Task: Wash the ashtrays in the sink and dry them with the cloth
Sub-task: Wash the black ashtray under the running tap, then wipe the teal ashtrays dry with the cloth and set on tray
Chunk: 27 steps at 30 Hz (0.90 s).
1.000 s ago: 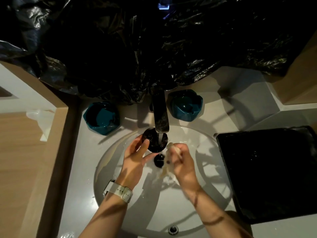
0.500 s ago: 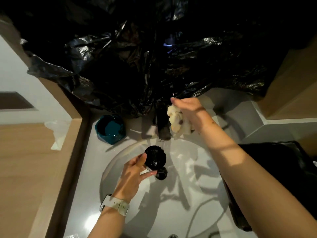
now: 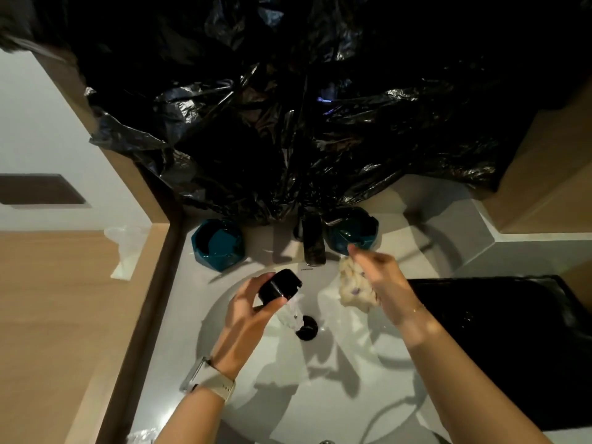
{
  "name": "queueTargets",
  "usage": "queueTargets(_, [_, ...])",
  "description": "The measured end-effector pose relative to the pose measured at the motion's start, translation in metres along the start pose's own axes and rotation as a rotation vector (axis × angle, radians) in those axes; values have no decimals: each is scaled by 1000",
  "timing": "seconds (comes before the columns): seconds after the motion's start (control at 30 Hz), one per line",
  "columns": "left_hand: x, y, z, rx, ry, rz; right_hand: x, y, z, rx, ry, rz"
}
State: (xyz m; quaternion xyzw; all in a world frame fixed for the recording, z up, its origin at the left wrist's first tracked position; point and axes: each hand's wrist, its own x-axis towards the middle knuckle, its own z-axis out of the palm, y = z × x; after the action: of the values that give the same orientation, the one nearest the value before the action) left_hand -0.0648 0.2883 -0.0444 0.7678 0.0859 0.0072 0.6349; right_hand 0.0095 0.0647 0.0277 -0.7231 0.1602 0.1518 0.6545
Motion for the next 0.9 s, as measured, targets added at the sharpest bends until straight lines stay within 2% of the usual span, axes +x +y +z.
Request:
queueTargets(0.13, [1, 6, -10, 469, -66, 252, -15, 32, -8, -163, -56, 113])
queueTargets(0.23, [-2, 15, -4, 579, -66, 324, -25, 47, -16, -167, -107, 97])
queueTargets(0.37, [-1, 38, 31, 497, -56, 178, -33, 59, -37, -16, -26, 97])
queueTargets(0.5, [17, 75, 82, 263, -219, 33, -38, 53, -66, 76, 168, 20])
queueTargets(0.6, [35, 94, 129, 352, -250, -5, -49, 45, -90, 111, 175, 23])
queueTargets(0.7, [60, 98, 178, 297, -271, -113, -54, 41, -109, 175, 191, 36])
queueTargets(0.83, [96, 94, 227, 736, -179, 19, -45, 49, -126, 183, 286, 78])
queueTargets(0.9, [105, 96, 245, 1017, -193, 66, -41, 53, -129, 188, 300, 106])
